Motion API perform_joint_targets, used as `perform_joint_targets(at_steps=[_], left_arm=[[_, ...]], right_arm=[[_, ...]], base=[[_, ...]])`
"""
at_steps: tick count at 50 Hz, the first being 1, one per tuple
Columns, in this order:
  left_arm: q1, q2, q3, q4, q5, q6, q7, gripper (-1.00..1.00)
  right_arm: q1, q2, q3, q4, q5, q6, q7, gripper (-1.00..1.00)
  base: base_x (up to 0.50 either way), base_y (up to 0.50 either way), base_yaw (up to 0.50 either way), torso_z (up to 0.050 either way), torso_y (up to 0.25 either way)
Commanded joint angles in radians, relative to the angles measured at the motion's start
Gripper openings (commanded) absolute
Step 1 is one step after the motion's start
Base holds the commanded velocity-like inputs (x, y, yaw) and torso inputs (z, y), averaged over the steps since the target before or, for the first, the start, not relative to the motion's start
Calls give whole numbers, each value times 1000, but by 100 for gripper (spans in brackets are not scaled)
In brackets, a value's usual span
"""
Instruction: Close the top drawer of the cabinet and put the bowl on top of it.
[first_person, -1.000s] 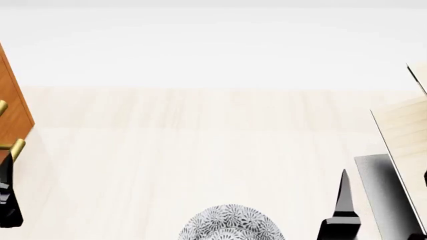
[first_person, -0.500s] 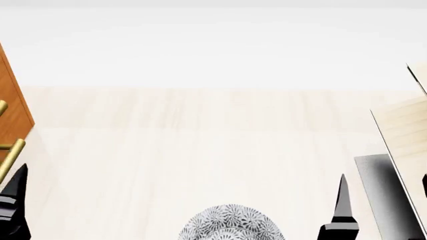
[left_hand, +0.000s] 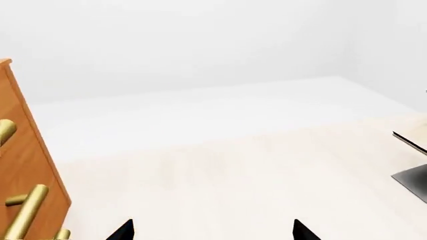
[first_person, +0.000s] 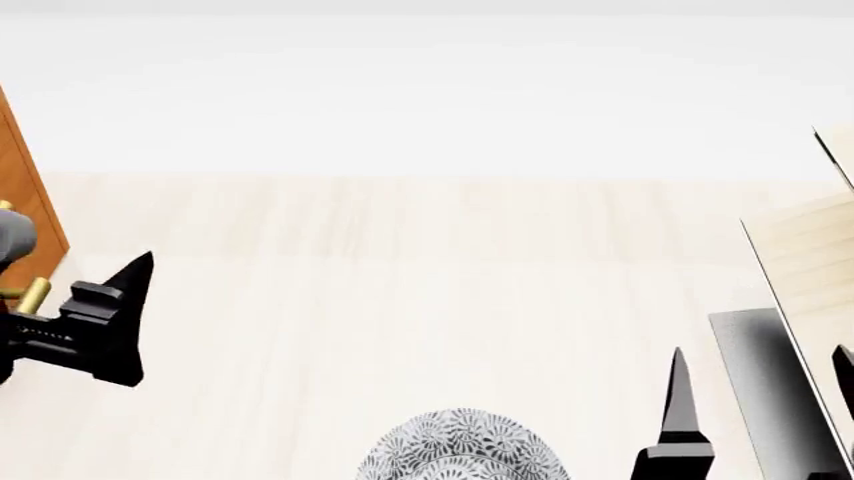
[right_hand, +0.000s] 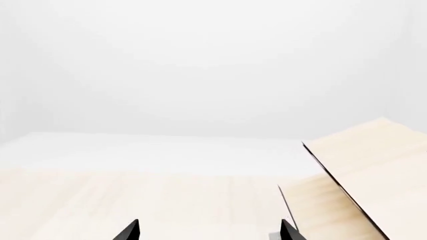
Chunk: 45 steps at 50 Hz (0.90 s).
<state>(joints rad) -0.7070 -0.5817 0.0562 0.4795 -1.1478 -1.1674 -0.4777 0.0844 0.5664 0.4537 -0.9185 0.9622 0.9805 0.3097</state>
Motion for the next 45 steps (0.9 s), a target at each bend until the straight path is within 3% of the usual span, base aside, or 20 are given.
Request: perform_joint_targets(at_steps=[1,10,17,31,45], left_arm=[[-216,77,151,-285,115,29,121,100],[-290,129,281,-464,241,103,221,100],[-337,162,305,-487,226,77,238,100],[-424,219,417,-610,196,21,413,100],[-458,278,398,-686,190,31,387,100]], right_arm=[[41,10,-44,46,-18,-10,-12,100],[58,14,-96,103,-83,-51,-46,100],[63,14,-124,139,-112,-75,-69,100],[23,12,-150,161,-161,-126,-103,100],[-9,18,-141,163,-163,-145,-119,100]], base=[[0,0,0,0,0],[0,0,0,0,0],[0,0,0,0,0],[0,0,0,0,0],[0,0,0,0,0]])
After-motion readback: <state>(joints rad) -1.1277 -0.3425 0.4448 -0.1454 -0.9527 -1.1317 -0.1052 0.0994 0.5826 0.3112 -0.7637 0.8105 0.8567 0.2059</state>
